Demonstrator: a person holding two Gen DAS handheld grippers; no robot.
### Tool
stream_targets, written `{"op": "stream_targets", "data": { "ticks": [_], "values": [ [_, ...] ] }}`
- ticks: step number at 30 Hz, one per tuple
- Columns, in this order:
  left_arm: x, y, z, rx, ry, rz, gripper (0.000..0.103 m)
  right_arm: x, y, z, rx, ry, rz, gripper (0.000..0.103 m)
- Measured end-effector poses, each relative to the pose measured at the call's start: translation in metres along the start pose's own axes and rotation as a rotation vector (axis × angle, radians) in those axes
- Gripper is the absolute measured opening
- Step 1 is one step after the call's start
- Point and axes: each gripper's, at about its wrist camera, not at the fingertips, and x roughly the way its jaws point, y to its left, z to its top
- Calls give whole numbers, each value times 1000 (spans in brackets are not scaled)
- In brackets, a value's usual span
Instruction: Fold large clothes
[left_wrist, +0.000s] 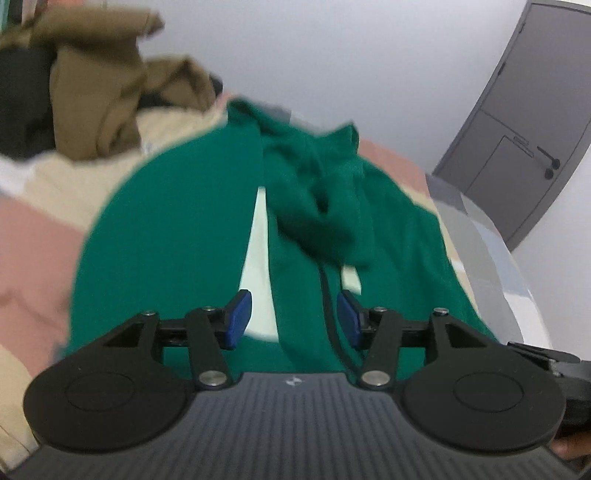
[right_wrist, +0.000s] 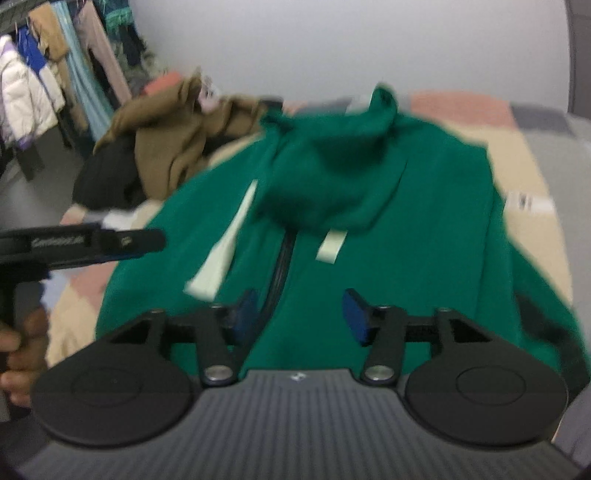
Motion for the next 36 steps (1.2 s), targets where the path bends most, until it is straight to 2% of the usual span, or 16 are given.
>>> {"op": "stream_targets", "data": {
  "ticks": [2, 5, 11, 14, 16, 17, 18, 19, 20, 21, 22, 25, 30, 36],
  "values": [
    [9, 0, -8, 15, 28, 2, 57, 1, 9, -11, -16, 28, 11, 55],
    [25, -4, -13, 77, 76, 16, 57, 10, 21, -21, -57, 62, 7, 66],
    [52, -5, -25, 135, 117, 125, 57, 38, 39, -34, -179, 125, -82, 66],
    [55, -4, -28, 149, 113, 161, 57, 43, 34, -34, -162, 129, -96, 64],
    [57, -6, -31, 165, 103, 185, 57, 45, 30, -33, -154, 130, -136, 58],
    [59, -8, -33, 175, 102, 196, 57, 46, 26, -33, -131, 135, -122, 54],
    [61, -9, -35, 187, 100, 211, 53, 46, 23, -32, -116, 139, -111, 44],
    [63, -10, -37, 200, 100, 225, 47, 45, 23, -32, -113, 137, -112, 38],
    [64, -9, -37, 210, 100, 245, 43, 45, 24, -33, -115, 134, -115, 26],
    [65, -8, -38, 207, 94, 264, 31, 44, 25, -32, -120, 125, -127, 20],
    [63, -5, -37, 200, 88, 273, 22, 42, 26, -31, -123, 112, -144, 17],
    [56, 2, -33, 162, 70, 263, 10, 34, 20, -26, -98, 72, -170, 13],
    [25, 25, -17, 66, -19, 244, 8, 11, 2, -3, -71, -38, -232, 11],
    [-7, 87, 20, -103, -121, 302, 7, -12, -51, 38, 31, -141, -315, 10]
  ]
}}
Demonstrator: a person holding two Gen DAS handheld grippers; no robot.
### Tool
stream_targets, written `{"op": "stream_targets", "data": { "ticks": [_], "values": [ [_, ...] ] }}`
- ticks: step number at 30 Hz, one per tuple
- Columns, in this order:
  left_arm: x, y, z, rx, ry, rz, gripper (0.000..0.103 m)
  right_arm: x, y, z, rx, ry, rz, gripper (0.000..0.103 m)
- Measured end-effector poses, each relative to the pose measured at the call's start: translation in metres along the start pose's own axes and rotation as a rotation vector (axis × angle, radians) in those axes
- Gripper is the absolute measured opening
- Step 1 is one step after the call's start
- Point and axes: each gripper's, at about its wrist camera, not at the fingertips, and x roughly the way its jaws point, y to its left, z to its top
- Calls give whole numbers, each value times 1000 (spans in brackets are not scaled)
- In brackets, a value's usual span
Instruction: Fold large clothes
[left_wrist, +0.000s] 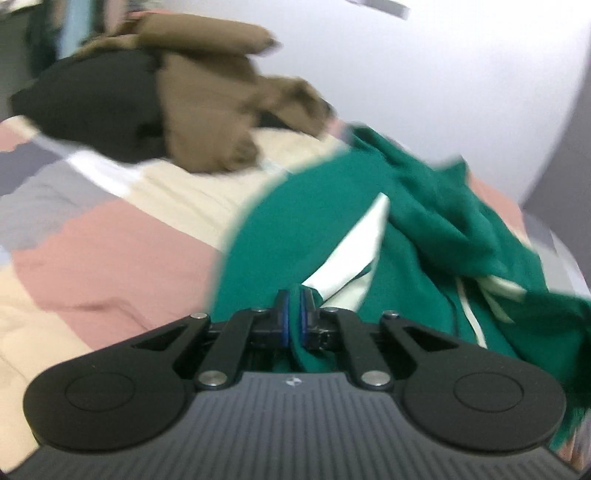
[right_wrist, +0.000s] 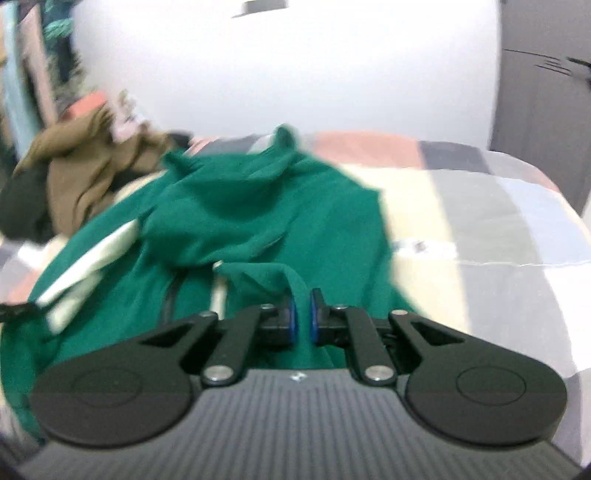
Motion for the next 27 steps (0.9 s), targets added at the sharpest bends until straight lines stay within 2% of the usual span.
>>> {"op": "stream_targets", "data": {
  "ticks": [3, 6, 10, 13, 15, 18, 23, 27],
  "values": [
    [1, 30, 28, -59, -54, 68, 6, 1, -27, 20, 15, -50, -80, 10],
    [6, 50, 52, -75, -101, 155, 6, 2, -57, 37, 57, -109, -171, 10],
    [21, 70, 79, -65, -137, 258, 6, 19, -102, 51, 162, -145, -267, 10],
    [38, 89, 92, -33, -150, 361, 6, 36, -127, 53, 201, -172, -350, 10],
    [55, 104, 96, -54, -130, 405, 6, 50, -144, 53, 218, -185, -410, 10],
    [80, 131, 94, -96, -75, 424, 6, 75, -171, 50, 255, -148, -463, 10],
    [112, 166, 90, -152, 3, 436, 6, 118, -210, 36, 368, -31, -492, 10],
    [120, 176, 89, -181, 21, 444, 7, 140, -219, 27, 317, 5, -530, 9]
  ]
}}
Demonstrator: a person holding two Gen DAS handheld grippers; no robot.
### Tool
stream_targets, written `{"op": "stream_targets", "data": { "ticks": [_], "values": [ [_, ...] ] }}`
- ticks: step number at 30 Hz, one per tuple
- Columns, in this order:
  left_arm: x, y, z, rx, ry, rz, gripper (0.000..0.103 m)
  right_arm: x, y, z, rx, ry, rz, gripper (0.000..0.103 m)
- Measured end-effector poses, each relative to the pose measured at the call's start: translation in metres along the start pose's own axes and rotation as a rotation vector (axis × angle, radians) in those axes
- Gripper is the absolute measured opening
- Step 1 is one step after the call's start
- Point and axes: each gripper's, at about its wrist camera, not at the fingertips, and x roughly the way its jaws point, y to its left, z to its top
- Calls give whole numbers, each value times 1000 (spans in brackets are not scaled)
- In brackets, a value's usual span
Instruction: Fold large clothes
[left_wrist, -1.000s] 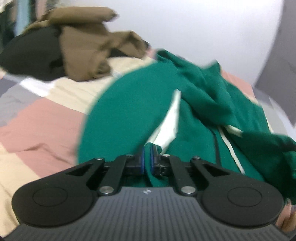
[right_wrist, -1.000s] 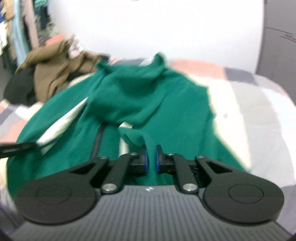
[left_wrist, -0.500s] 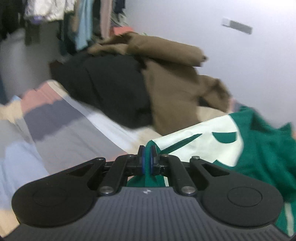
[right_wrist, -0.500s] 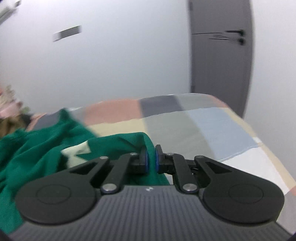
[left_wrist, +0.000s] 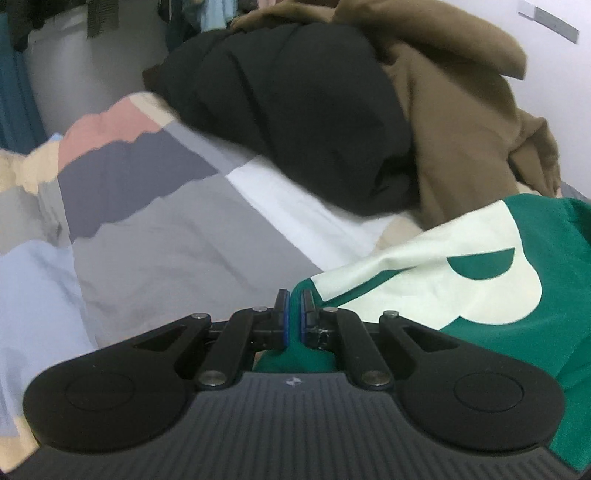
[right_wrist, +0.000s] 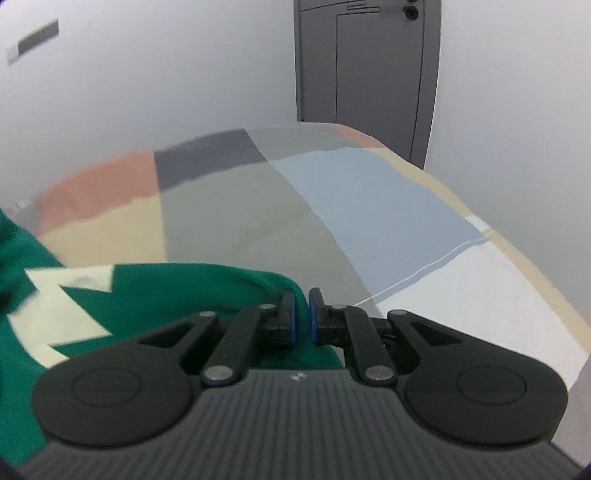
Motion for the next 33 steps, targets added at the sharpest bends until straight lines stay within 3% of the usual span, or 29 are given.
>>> {"op": "stream_targets", "data": {
  "ticks": [4, 9, 11, 15, 17, 20, 21, 28, 33],
  "values": [
    [1, -3, 1, 2, 4, 9, 7, 8, 2, -13, -7, 57, 6, 9],
    [-8, -6, 1, 12, -16, 4, 7, 4, 4, -16, -24, 47, 6, 10],
    [-14, -7, 1, 24, -25, 10, 13, -4, 3, -15, -11, 36, 15, 11],
    [-30, -10, 1, 27, -59, -13, 59, -21, 3, -12, -6, -7, 38, 12],
    [-42, -15, 1, 46, -89, -17, 59, -32, 7, -10, -12, -25, 58, 16],
    [-59, -25, -2, 80, -130, -38, 61, -50, 11, -9, -23, -65, 108, 52],
    [-65, -29, -3, 96, -147, -40, 61, -56, 13, -9, -27, -81, 124, 57],
    [-109, -61, -22, 176, -207, -216, 61, -94, 33, -9, -73, -131, 252, 55],
    [-133, -95, -48, 212, -202, -357, 61, -115, 59, -16, -153, -143, 365, 55]
  ]
}}
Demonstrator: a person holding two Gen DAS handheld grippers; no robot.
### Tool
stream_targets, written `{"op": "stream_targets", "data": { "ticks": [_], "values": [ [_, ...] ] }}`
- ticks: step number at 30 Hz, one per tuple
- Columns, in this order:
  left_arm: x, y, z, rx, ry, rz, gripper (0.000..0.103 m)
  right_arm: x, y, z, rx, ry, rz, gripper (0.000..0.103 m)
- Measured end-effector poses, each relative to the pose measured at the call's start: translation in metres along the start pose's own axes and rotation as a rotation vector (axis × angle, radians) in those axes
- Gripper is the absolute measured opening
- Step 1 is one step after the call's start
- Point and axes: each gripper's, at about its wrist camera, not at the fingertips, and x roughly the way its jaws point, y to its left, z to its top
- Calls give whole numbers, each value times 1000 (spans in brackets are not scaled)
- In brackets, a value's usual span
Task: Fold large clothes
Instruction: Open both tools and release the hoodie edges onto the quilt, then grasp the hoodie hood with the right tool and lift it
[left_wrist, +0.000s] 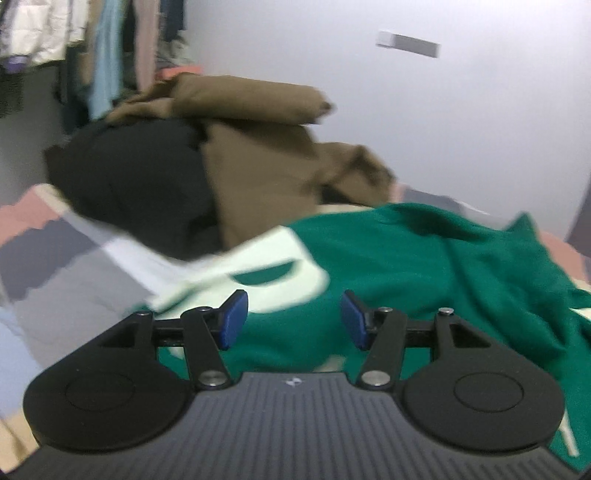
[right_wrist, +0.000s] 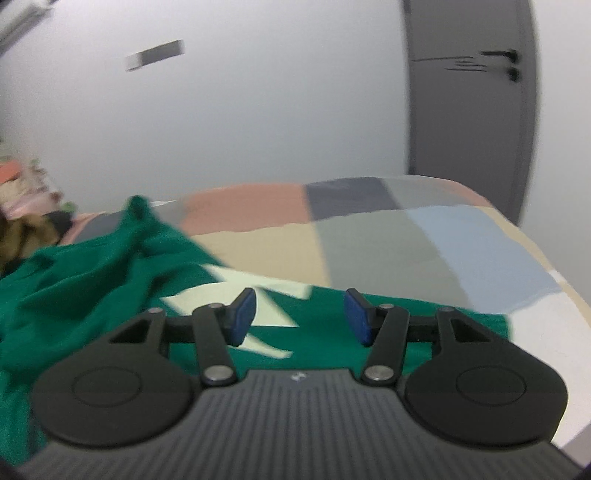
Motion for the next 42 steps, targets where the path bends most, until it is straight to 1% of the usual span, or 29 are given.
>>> {"op": "stream_targets", "data": {
  "ticks": [3, 6, 9, 12, 14, 15, 16, 17, 18, 21, 23, 26, 28, 29, 30, 31, 32, 33, 34, 35, 36, 38, 39, 42],
  "values": [
    [0, -25, -13, -12, 42, -116, 61, -8, 22, 0, -36, -11, 86, 55],
    [7, -50, -27, 25, 88, -177, 61, -15, 48, -3, -96, -22, 185, 55],
    [16, -62, -34, 28, 129, -224, 61, -18, 73, -8, -137, 0, 274, 55],
    [26, -64, -40, 19, 163, -234, 61, -15, 95, -14, -165, 29, 348, 55],
    [36, -65, -46, 11, 202, -238, 61, -14, 110, -21, -188, 48, 387, 56],
    [42, -66, -49, 11, 220, -231, 61, -14, 117, -25, -199, 61, 409, 66],
    [50, -65, -51, 16, 234, -219, 61, -11, 125, -29, -208, 73, 431, 73],
    [54, -66, -53, 23, 247, -206, 61, -10, 134, -33, -214, 82, 452, 84],
    [59, -66, -54, 26, 257, -197, 61, -8, 142, -38, -221, 87, 465, 85],
    [67, -62, -55, -1, 275, -195, 62, 0, 167, -54, -250, 128, 505, 85],
    [69, -56, -53, -21, 277, -202, 62, 10, 187, -64, -274, 144, 515, 85],
    [67, -48, -51, -49, 272, -206, 61, 31, 221, -81, -355, 146, 486, 85],
    [67, -43, -50, -65, 267, -209, 61, 44, 239, -93, -421, 133, 450, 85],
    [66, -41, -49, -73, 265, -208, 61, 52, 249, -99, -461, 120, 415, 86],
    [65, -38, -48, -82, 262, -208, 61, 58, 255, -102, -479, 106, 379, 86],
    [65, -35, -47, -91, 261, -209, 61, 65, 257, -102, -470, 101, 355, 86],
    [65, -33, -45, -101, 260, -210, 61, 72, 260, -98, -445, 101, 336, 82],
    [65, -32, -44, -108, 257, -212, 61, 80, 263, -93, -424, 104, 316, 72],
    [66, -30, -44, -112, 255, -213, 61, 87, 267, -88, -416, 109, 297, 67],
    [67, -29, -43, -116, 254, -213, 61, 94, 270, -81, -422, 112, 278, 59],
    [70, -28, -42, -118, 255, -215, 61, 101, 274, -75, -432, 113, 264, 47],
    [75, -25, -40, -126, 257, -221, 61, 117, 284, -56, -460, 116, 228, 33],
    [77, -23, -40, -129, 256, -227, 61, 124, 286, -45, -460, 110, 215, 30],
    [87, -18, -36, -134, 248, -247, 61, 147, 300, 1, -450, 60, 196, 27]
  ]
}}
